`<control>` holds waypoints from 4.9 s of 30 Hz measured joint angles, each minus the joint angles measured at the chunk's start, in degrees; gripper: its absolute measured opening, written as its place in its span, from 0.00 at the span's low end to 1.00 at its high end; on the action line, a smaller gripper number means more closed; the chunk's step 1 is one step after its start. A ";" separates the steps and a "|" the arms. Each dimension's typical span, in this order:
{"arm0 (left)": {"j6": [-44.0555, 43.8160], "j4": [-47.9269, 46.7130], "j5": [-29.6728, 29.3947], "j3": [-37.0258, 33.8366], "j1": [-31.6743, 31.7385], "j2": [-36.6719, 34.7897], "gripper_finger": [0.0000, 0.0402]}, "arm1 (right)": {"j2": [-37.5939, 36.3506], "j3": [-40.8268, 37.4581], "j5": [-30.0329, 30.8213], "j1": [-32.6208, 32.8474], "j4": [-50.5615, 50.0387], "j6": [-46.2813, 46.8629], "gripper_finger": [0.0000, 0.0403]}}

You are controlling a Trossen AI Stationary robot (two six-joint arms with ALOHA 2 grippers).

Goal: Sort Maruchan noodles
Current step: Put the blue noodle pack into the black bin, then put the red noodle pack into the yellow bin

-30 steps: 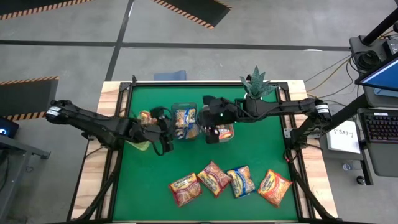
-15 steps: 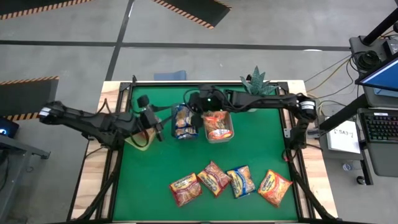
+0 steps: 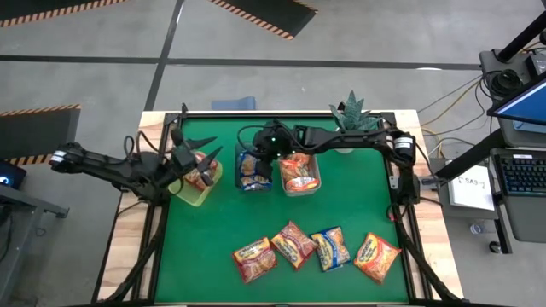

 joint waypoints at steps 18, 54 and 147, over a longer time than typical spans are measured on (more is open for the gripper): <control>1.50 0.53 0.05 -0.24 0.00 0.58 0.32 | 6.27 4.97 5.29 -0.15 -5.16 1.77 0.02; 2.40 0.49 0.05 -0.24 0.00 0.84 0.32 | 12.22 8.06 18.76 -1.25 0.21 -2.68 0.03; -35.54 -28.08 33.97 18.92 -5.74 25.35 0.32 | -32.31 -42.34 11.73 25.86 17.65 3.23 0.02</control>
